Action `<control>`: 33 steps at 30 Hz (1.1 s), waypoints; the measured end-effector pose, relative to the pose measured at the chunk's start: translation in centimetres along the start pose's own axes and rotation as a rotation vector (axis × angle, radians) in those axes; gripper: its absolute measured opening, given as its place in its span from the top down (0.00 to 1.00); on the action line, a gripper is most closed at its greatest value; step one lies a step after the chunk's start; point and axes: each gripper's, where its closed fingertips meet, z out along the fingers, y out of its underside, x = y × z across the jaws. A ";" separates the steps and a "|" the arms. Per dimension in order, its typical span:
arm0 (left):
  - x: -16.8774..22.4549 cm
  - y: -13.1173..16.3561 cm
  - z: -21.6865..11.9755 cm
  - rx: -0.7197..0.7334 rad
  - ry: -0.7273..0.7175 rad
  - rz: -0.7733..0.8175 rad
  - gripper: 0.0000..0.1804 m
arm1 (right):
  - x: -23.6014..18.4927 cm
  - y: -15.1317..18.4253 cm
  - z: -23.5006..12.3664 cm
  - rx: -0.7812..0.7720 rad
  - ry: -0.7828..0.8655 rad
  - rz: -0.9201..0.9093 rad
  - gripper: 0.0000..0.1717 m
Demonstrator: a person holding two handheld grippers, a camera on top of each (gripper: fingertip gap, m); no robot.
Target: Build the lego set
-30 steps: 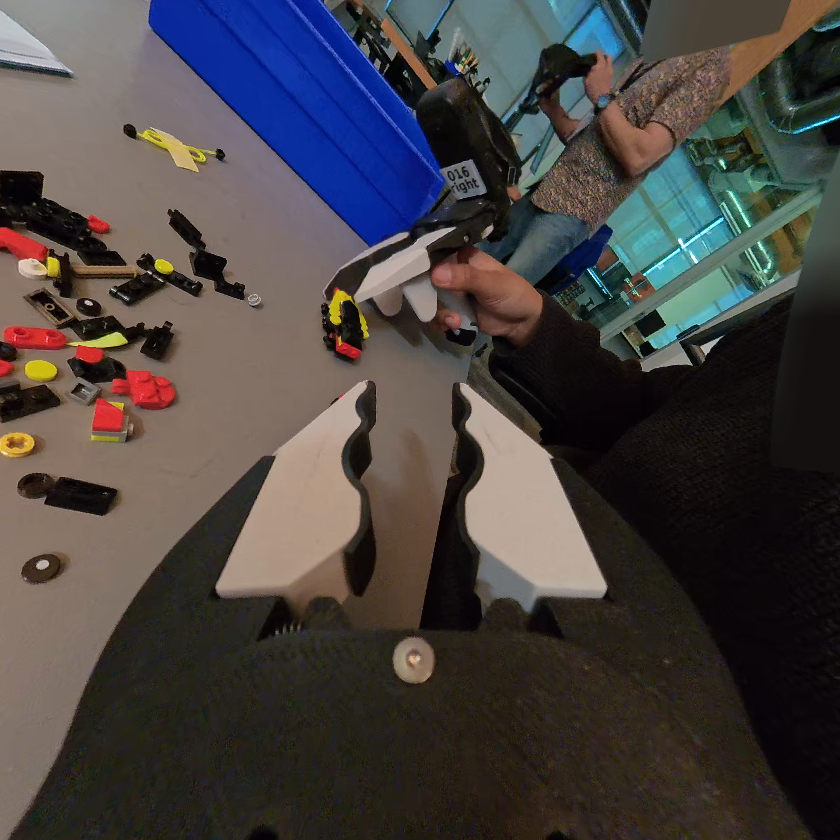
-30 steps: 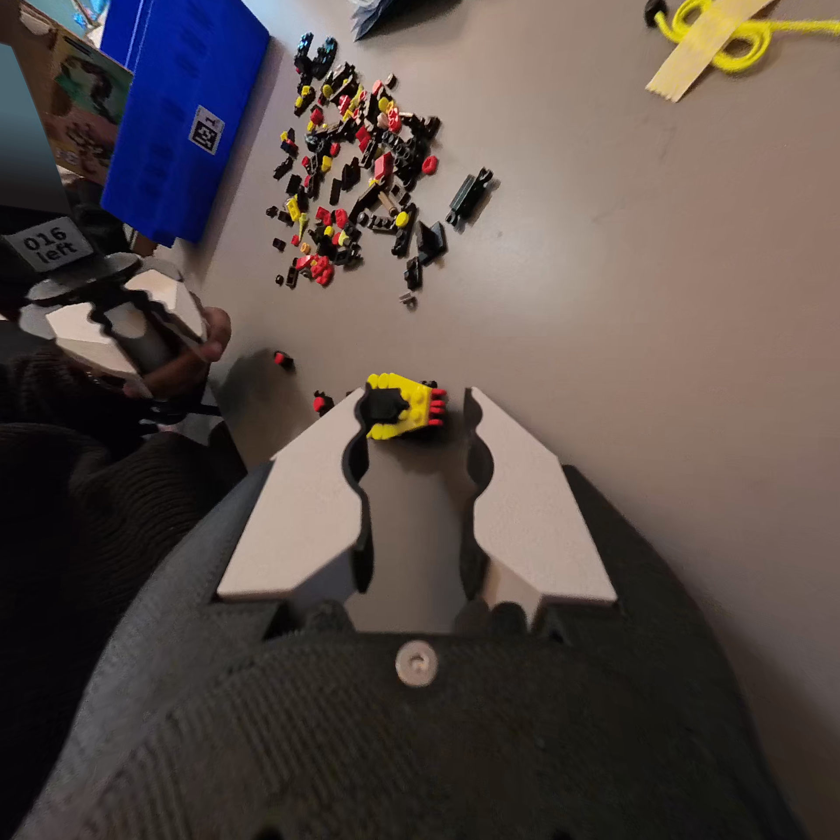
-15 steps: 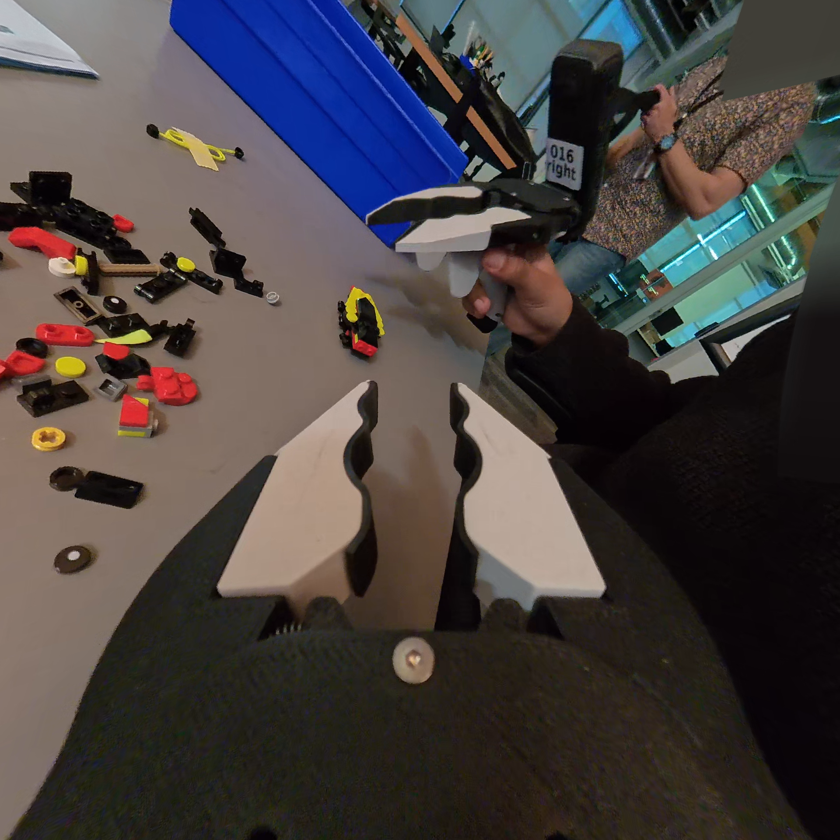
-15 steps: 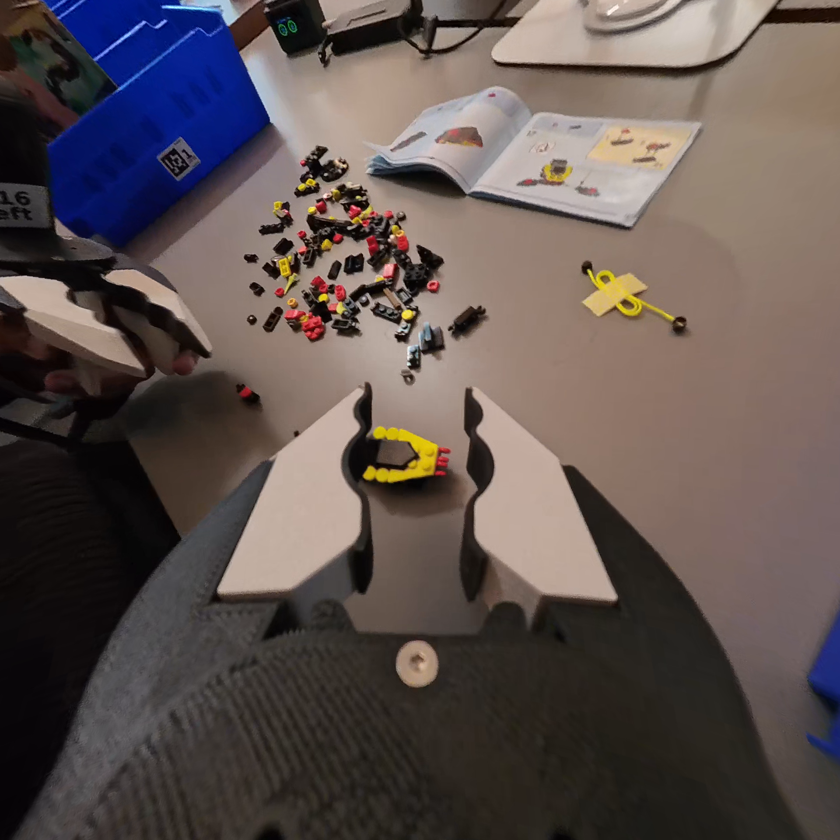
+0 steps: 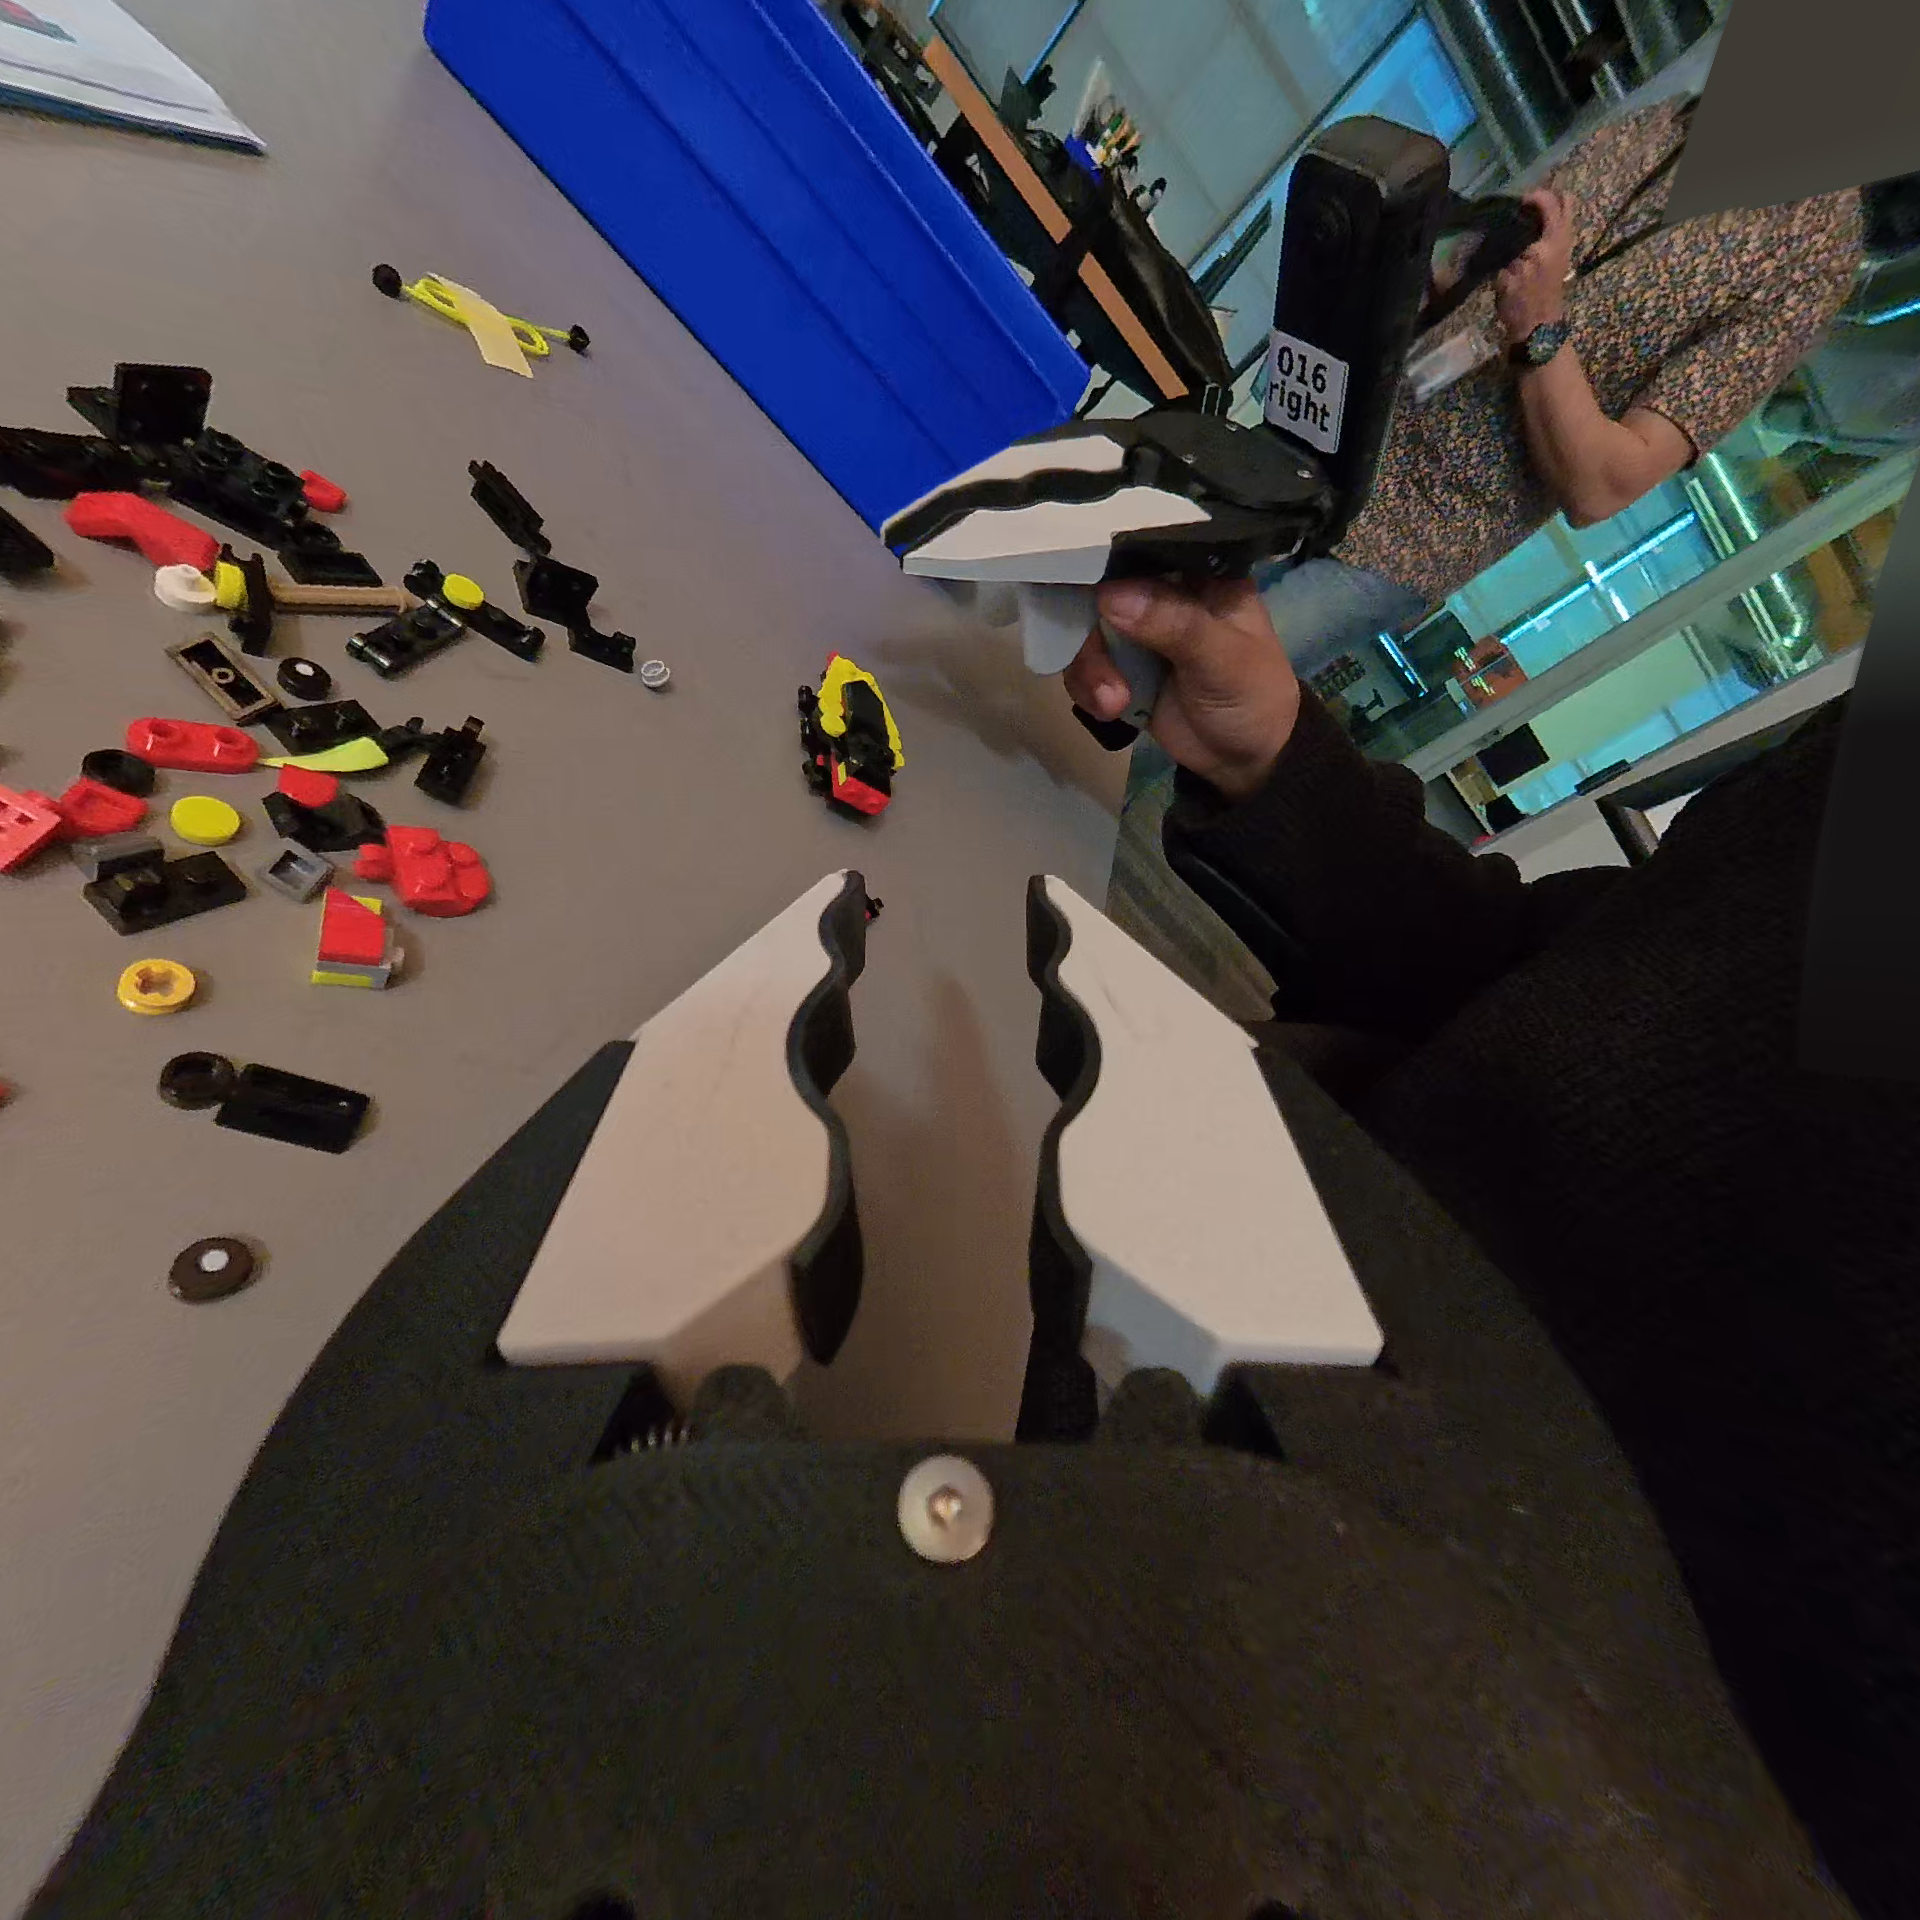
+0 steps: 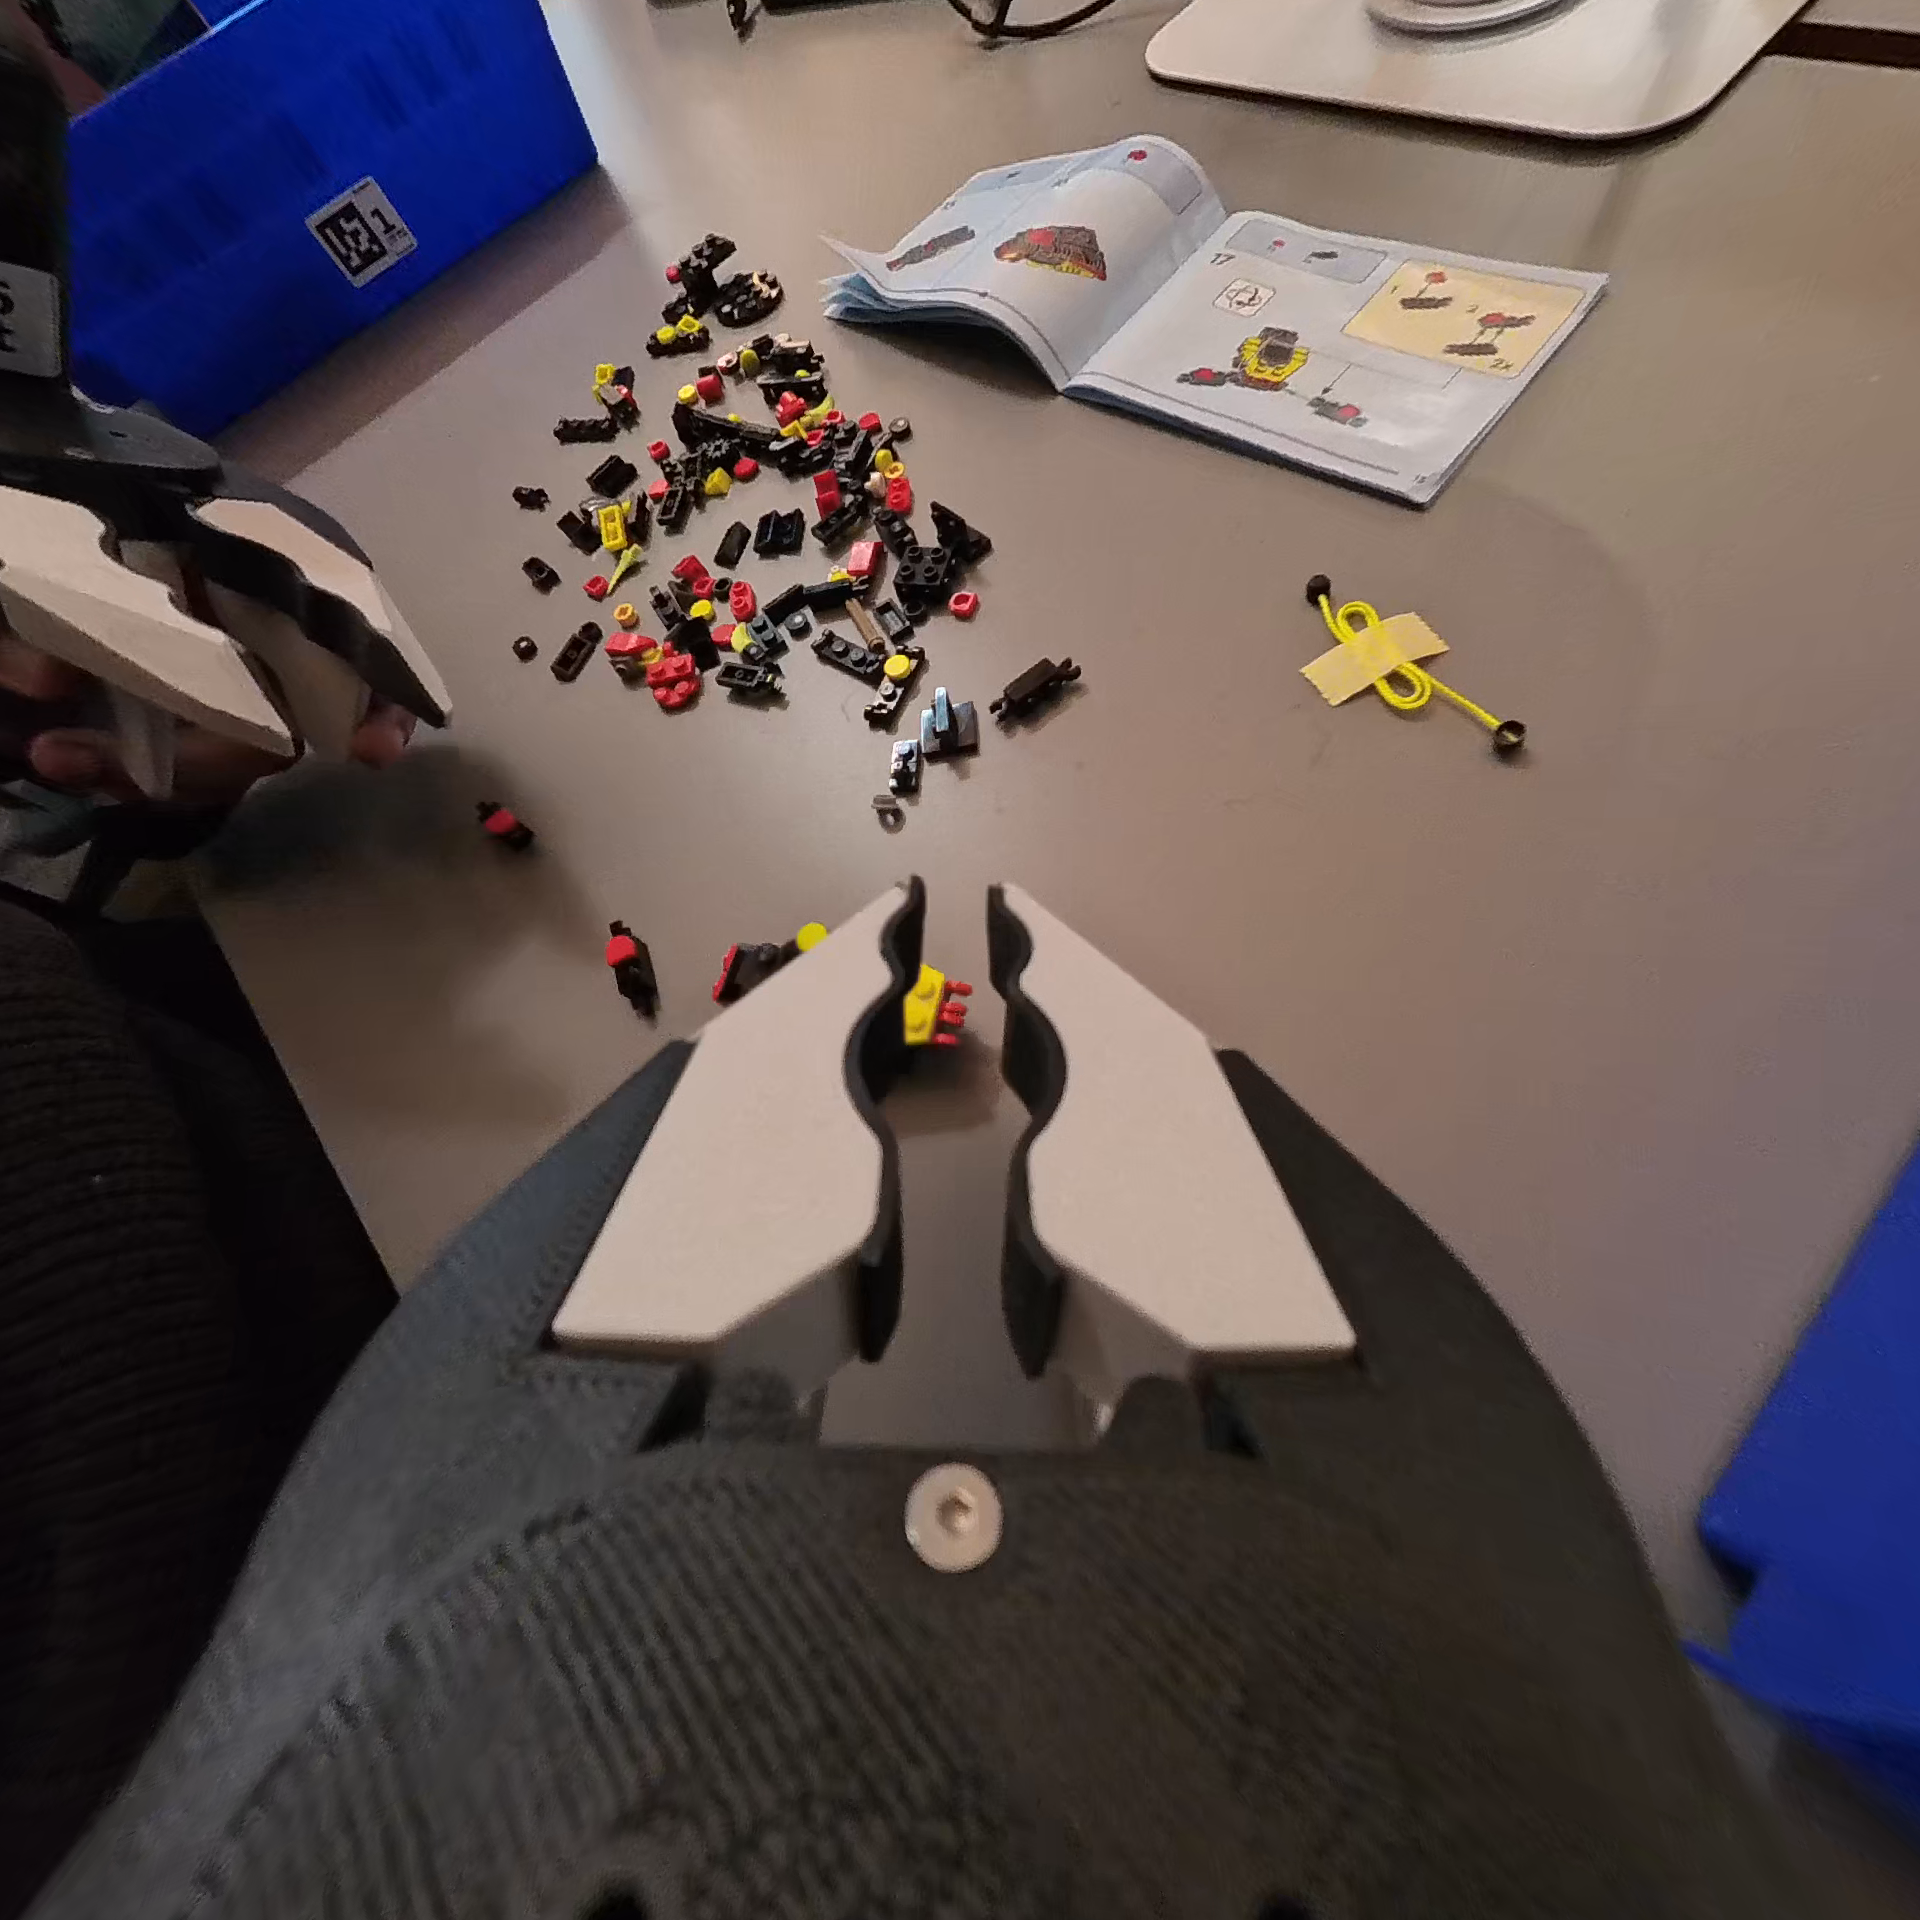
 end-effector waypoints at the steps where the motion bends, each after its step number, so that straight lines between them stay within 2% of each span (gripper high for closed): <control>1: 0.0 0.0 0.0 0.000 0.000 0.000 0.84 | 0.1 0.2 0.0 -0.009 0.004 -0.002 0.96; 4: -0.1 0.0 0.0 -0.002 0.001 -0.004 0.84 | 0.4 0.7 0.0 -0.040 0.013 0.005 1.00; 7: -0.1 0.0 0.0 -0.001 0.004 -0.007 0.84 | -0.5 0.7 -0.1 -0.042 -0.053 -0.004 1.00; 9: -0.2 0.0 -0.1 -0.001 0.004 -0.008 0.84 | -1.8 0.4 -0.4 -0.031 -0.118 -0.089 1.00; 11: -0.2 0.0 -0.1 0.000 0.006 -0.010 0.84 | -2.3 0.7 -0.6 -0.053 -0.114 -0.200 1.00; 15: -0.4 -0.1 -0.2 -0.002 0.010 -0.016 0.84 | -3.6 2.9 -0.1 -0.160 -0.171 -0.311 1.00; 18: -0.4 0.0 -0.3 -0.004 0.016 -0.020 0.84 | -3.9 4.0 0.3 -0.217 -0.200 -0.320 1.00; 26: -0.6 -0.1 -0.4 -0.006 0.019 -0.027 0.85 | -3.9 4.1 0.5 -0.218 -0.223 -0.285 1.00; 32: -0.7 0.0 -0.3 -0.013 0.019 -0.026 0.85 | -3.2 2.5 0.1 -0.126 -0.184 -0.275 1.00; 33: -0.7 0.1 -0.3 -0.014 0.019 -0.027 0.85 | -3.4 2.3 0.1 -0.109 -0.195 -0.269 0.96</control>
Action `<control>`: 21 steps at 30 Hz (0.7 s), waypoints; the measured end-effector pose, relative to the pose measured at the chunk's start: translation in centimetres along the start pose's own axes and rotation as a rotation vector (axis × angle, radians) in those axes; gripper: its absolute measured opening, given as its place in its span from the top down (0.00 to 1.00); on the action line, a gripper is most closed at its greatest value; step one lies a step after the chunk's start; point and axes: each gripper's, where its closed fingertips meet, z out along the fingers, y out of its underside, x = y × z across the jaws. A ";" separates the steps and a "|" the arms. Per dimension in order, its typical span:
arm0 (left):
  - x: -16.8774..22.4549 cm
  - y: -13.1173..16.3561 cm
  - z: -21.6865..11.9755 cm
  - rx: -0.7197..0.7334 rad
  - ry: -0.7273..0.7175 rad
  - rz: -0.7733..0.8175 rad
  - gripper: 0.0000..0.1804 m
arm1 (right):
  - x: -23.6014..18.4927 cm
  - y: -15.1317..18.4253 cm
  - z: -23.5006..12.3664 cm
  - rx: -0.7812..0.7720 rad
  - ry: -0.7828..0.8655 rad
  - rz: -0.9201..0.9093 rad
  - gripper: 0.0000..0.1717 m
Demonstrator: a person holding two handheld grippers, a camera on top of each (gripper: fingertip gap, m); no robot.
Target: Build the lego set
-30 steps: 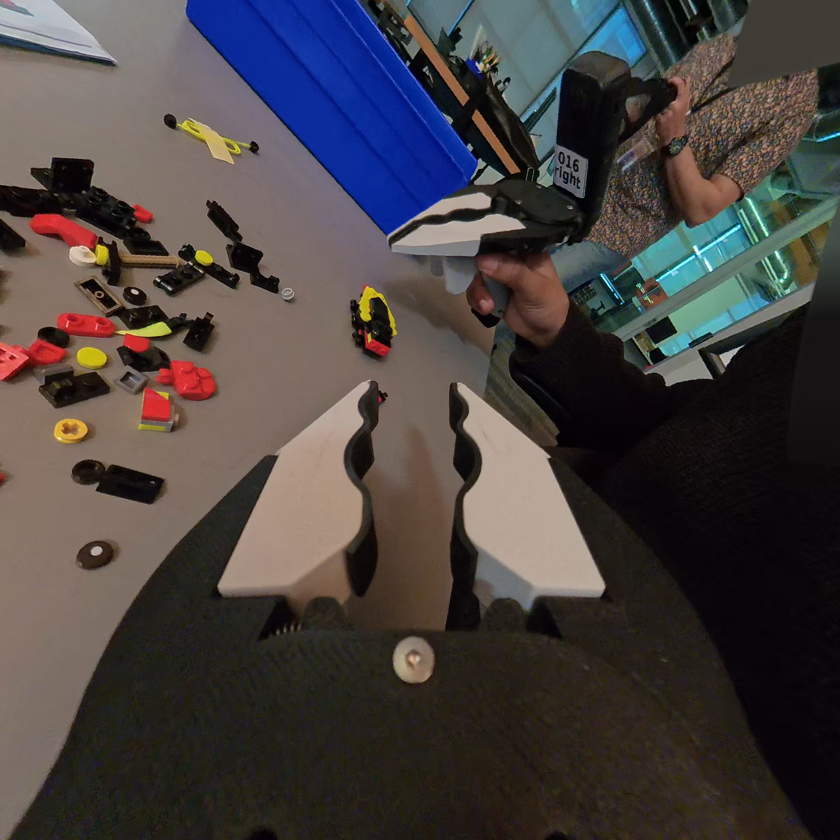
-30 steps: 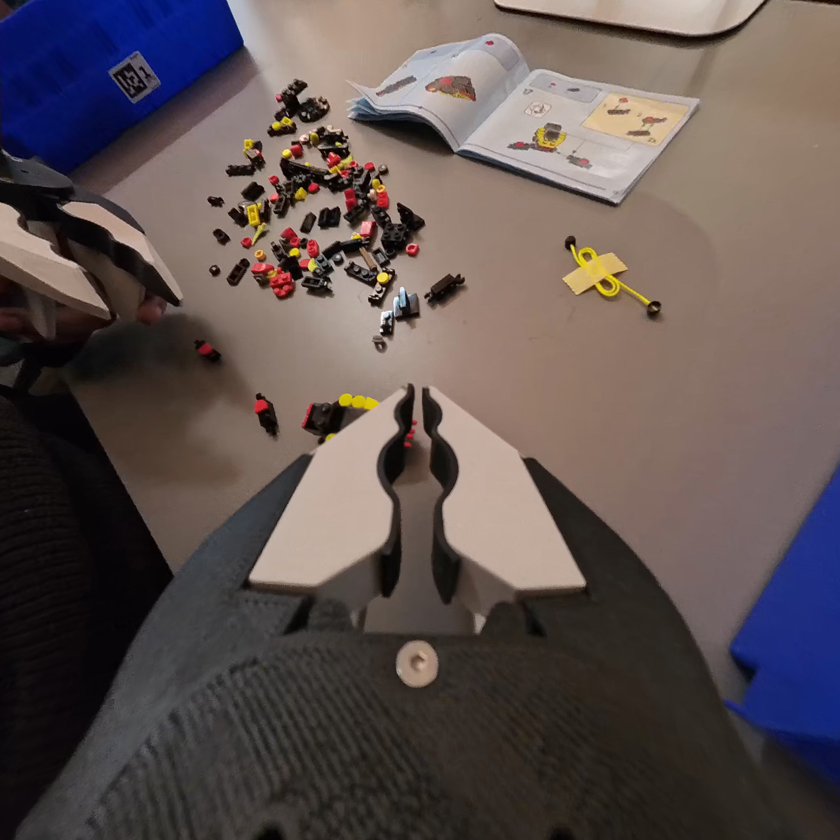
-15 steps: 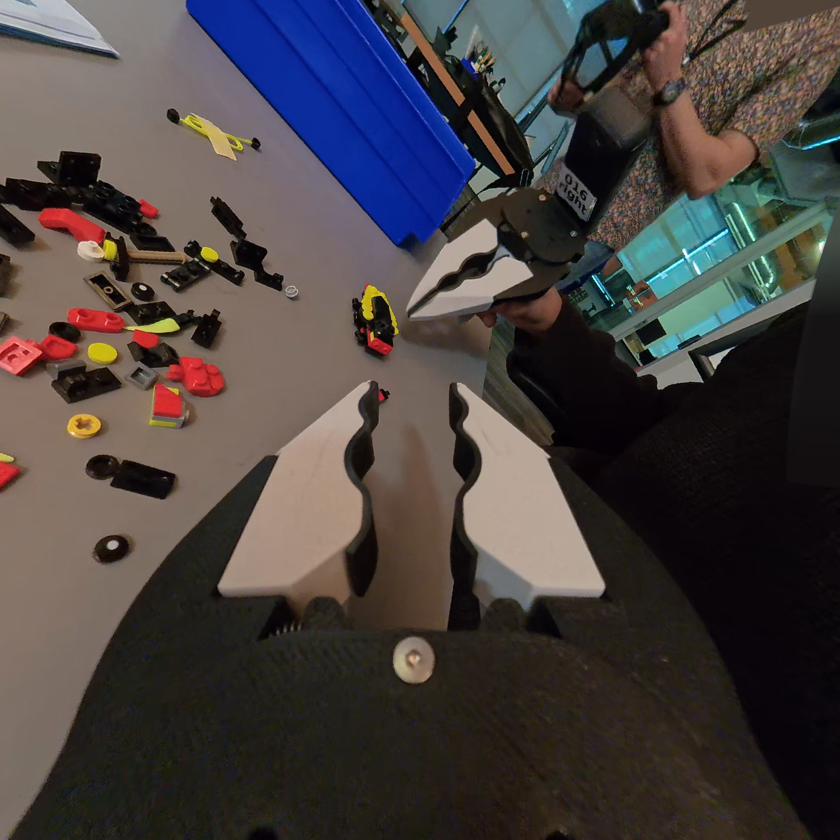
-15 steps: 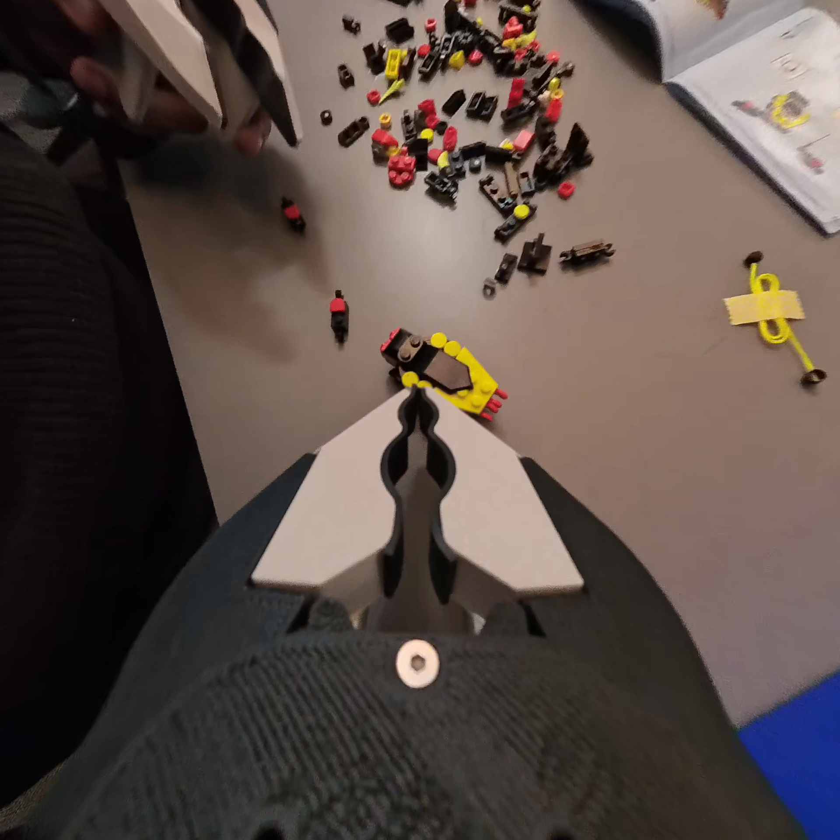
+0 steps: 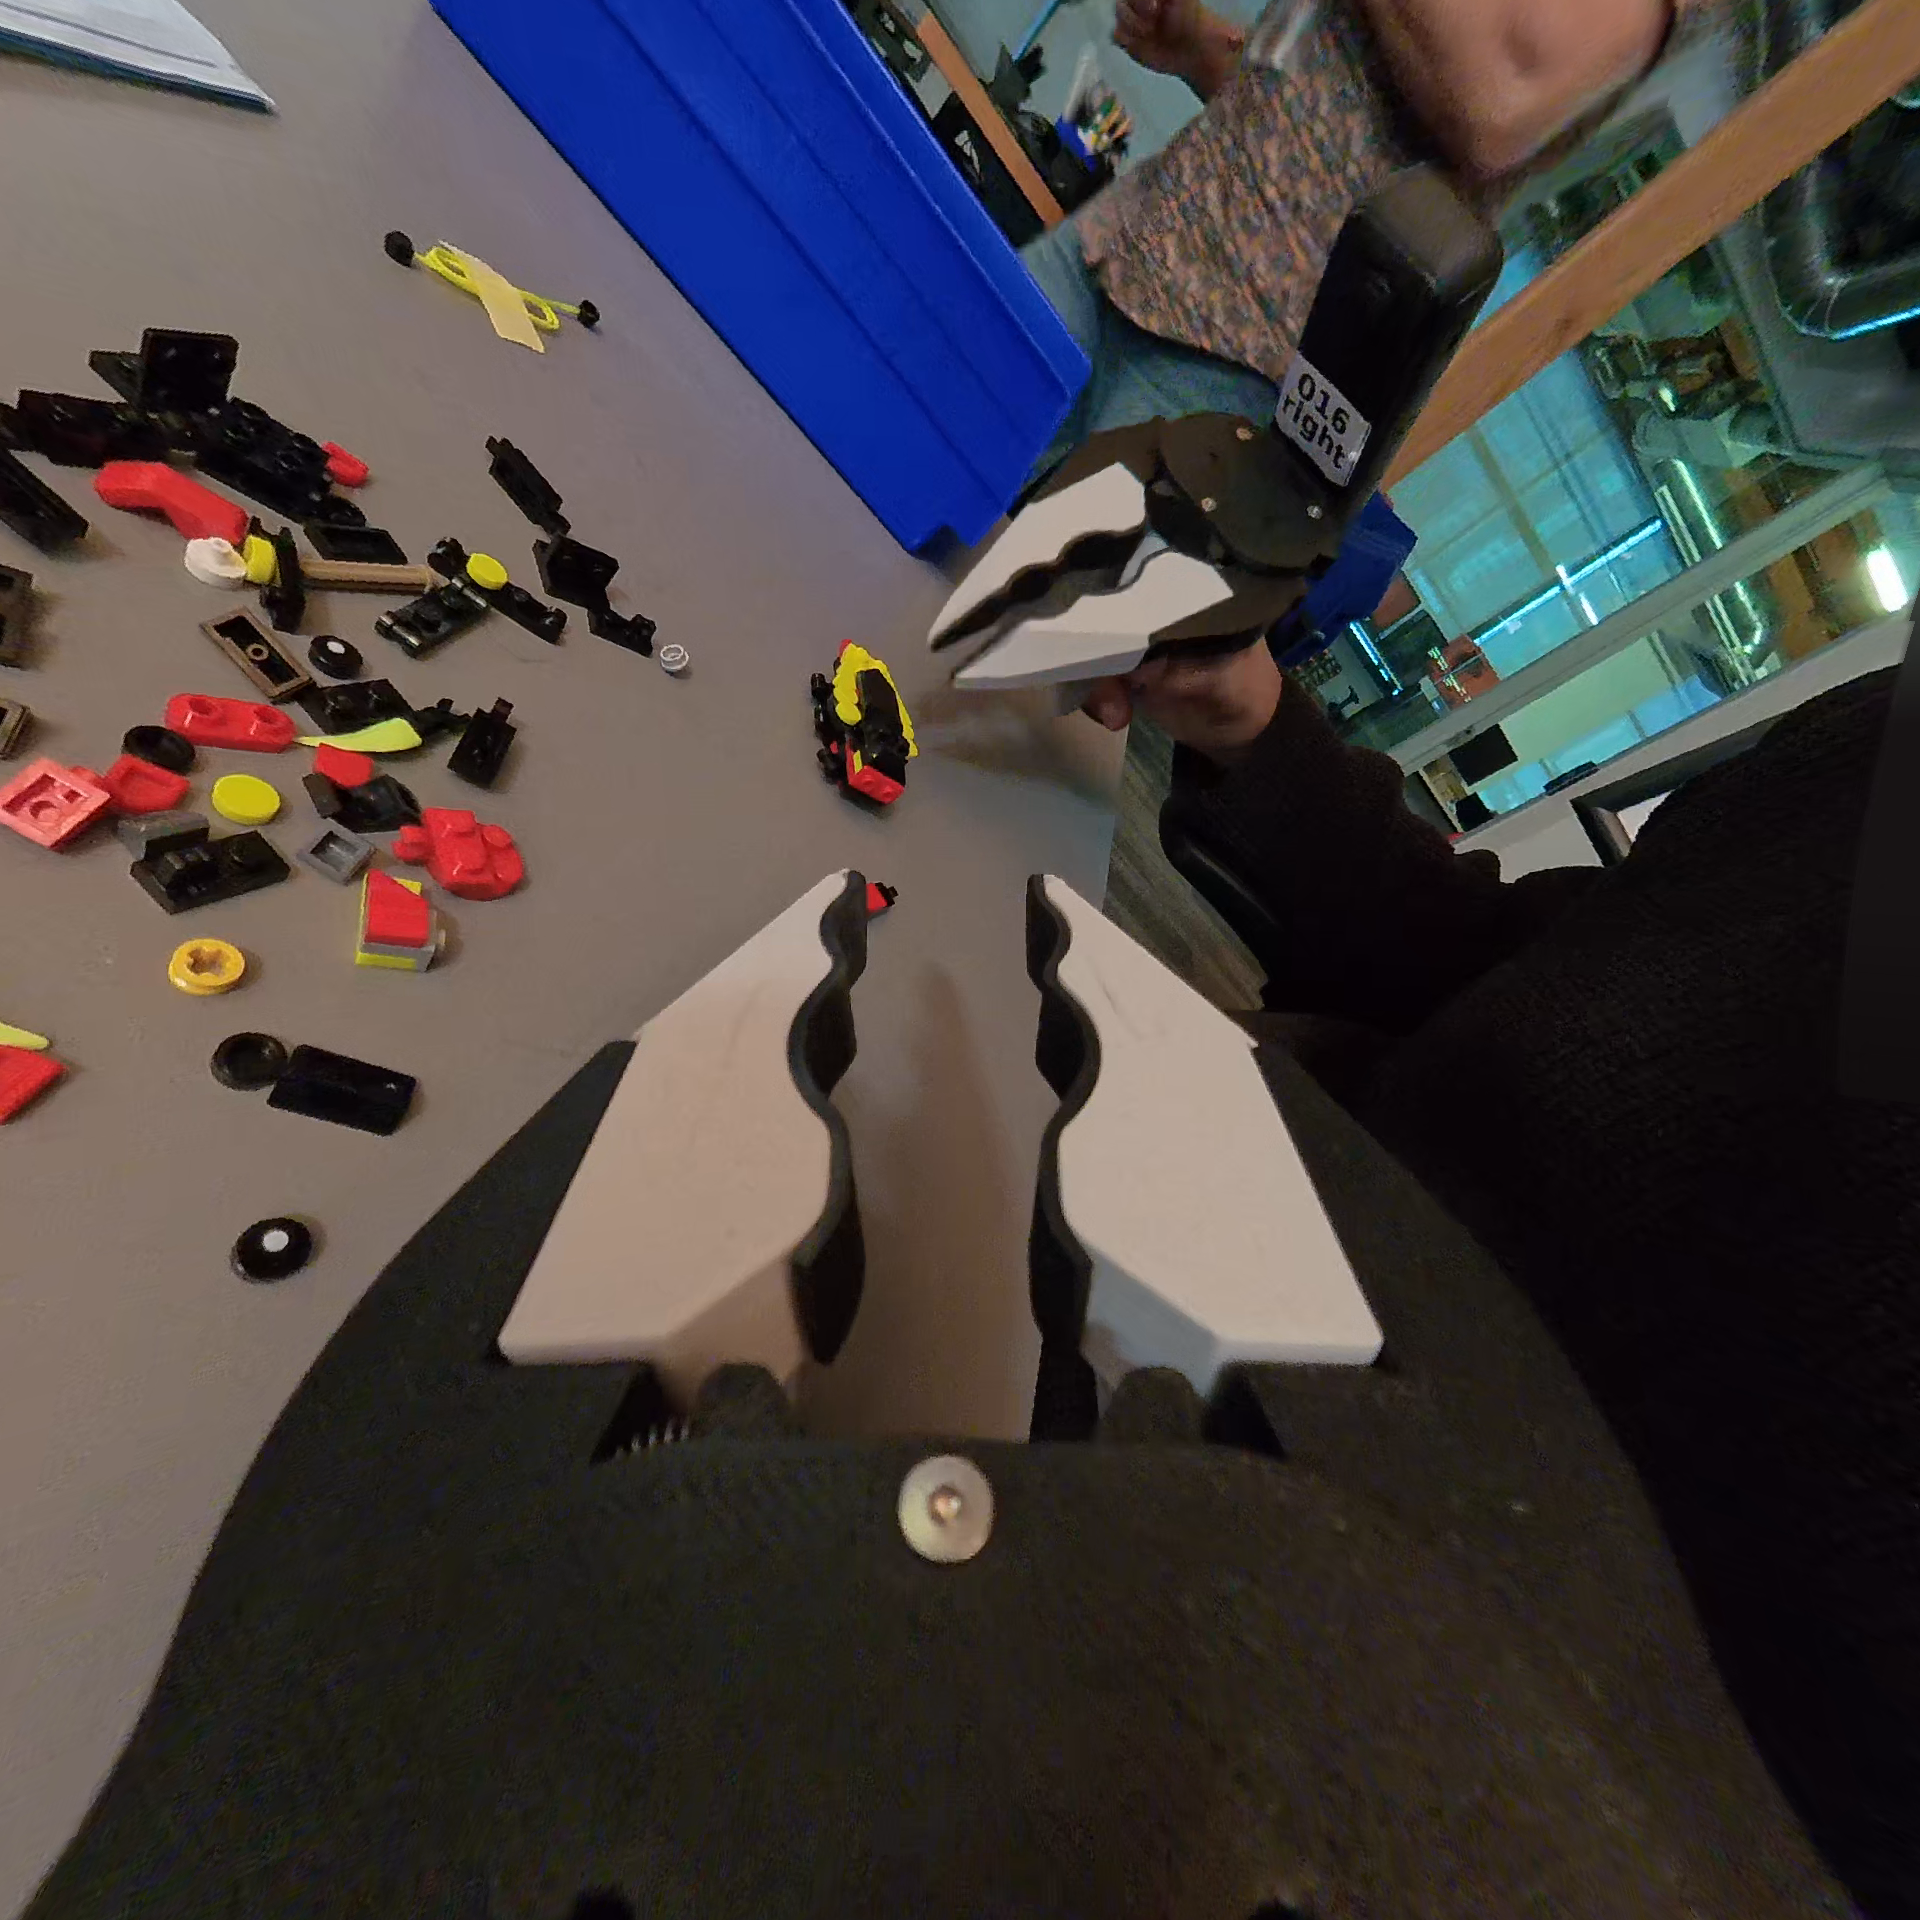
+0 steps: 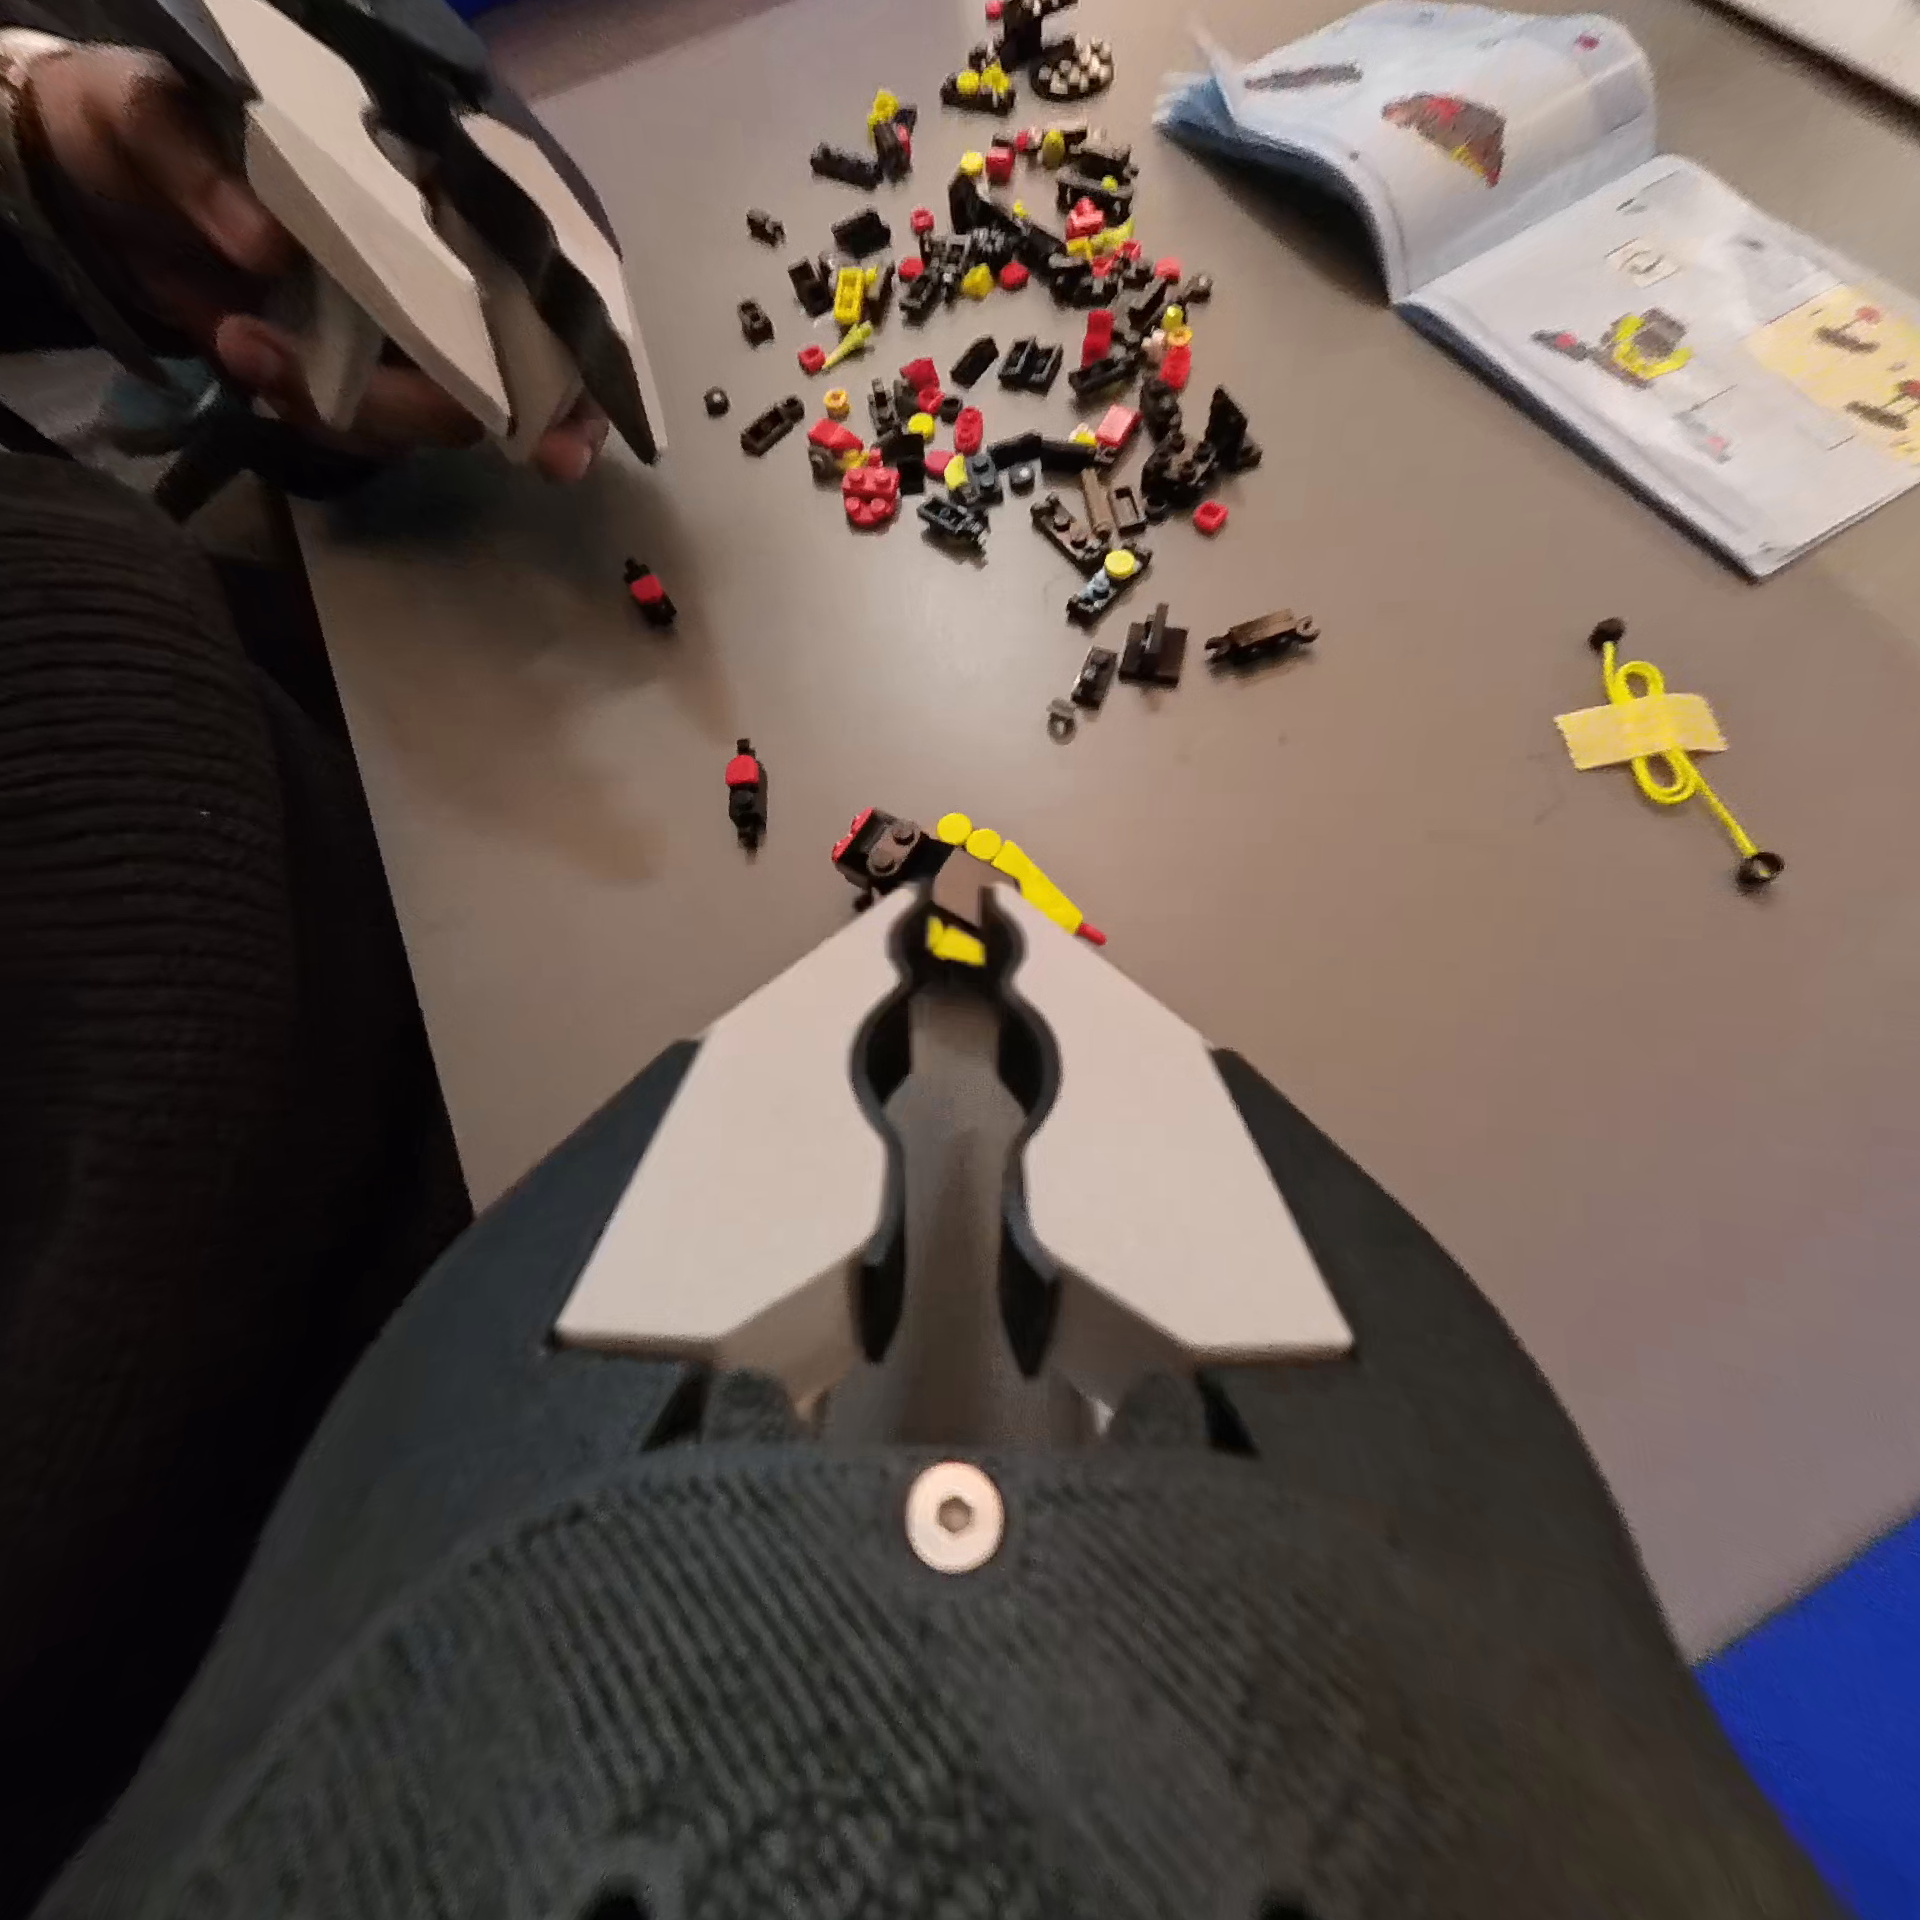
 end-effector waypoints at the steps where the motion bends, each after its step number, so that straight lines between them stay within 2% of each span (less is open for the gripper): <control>1: 0.0 0.0 0.0 -0.001 0.000 -0.001 0.84 | -0.2 -0.2 0.0 0.016 -0.012 0.002 0.89; 3: 0.0 0.0 0.0 -0.001 0.000 -0.001 0.85 | -0.2 -0.4 0.2 0.025 -0.010 -0.009 0.78; 6: 0.0 0.1 0.0 -0.004 0.000 0.001 0.84 | 0.1 -0.2 0.6 0.008 0.043 -0.064 0.67; 11: 0.0 0.1 0.1 -0.008 0.001 -0.001 0.85 | 0.5 0.6 1.7 -0.055 0.109 -0.132 0.57; 17: 0.0 0.2 0.1 -0.010 0.002 0.000 0.85 | 0.2 1.3 2.9 -0.124 0.144 -0.217 0.57; 21: 0.0 0.3 0.1 -0.014 0.002 0.002 0.85 | -0.1 1.6 3.1 -0.139 0.140 -0.243 0.63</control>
